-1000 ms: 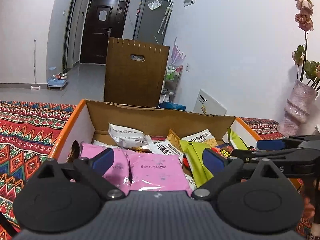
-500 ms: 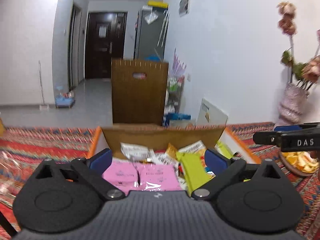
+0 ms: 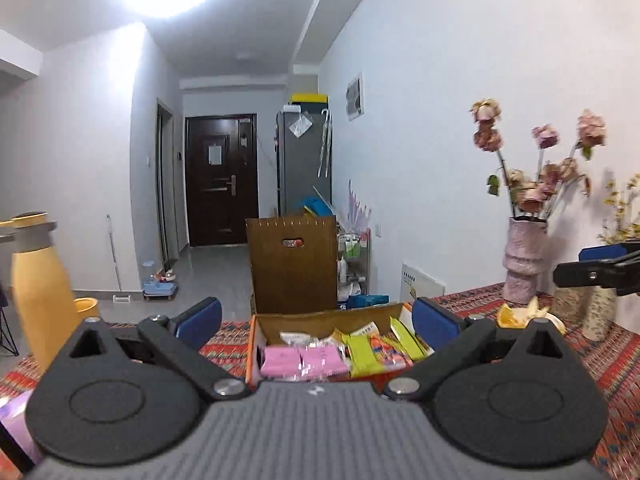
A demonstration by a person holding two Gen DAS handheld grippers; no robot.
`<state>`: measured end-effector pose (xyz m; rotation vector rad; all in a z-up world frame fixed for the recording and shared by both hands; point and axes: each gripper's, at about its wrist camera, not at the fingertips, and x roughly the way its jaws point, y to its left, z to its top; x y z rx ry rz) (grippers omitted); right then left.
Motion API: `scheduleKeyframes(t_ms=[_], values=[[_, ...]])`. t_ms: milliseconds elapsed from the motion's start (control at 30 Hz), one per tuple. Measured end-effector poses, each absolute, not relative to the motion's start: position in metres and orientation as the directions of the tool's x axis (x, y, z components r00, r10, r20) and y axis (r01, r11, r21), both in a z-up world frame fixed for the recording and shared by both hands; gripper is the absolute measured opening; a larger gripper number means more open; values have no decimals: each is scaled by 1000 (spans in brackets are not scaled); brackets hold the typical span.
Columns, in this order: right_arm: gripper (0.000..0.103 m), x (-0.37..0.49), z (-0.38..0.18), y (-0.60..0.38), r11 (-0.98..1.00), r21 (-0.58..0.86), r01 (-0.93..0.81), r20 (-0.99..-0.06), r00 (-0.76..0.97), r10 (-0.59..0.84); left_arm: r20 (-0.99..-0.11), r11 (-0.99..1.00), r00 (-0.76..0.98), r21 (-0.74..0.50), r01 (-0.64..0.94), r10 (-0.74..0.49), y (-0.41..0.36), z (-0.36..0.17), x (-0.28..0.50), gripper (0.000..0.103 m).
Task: Organize snacks
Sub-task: 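Move both tools back toward the last two packets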
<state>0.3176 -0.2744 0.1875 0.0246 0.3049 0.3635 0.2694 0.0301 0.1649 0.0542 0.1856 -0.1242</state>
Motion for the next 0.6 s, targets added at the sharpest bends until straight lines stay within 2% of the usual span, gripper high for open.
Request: scheduleKeyframes(t_ms=[167,267,433,500,600], values=[[103,227,166,-286,919,88,-384,-248,885,394,-180,992,978,58,116,-104,32,135,177,103],[103,183,144,-290,917,99,-387,-235,886,400,-192,997,980,40,60,-51,30,109,134,103],[103,126,92,-289,950,120,-288,-223,925,309,-251,997,965,7,-72,72,33,56,90,103],[103,110,67,-286,948,158,-275,-243,920,307,-274,994,955,17,-112,112,38,39,79,103],[103,105,36,-282,949,183,-258,-324,895,306,-335,996,939,0,-89,84,43,24,76,103]])
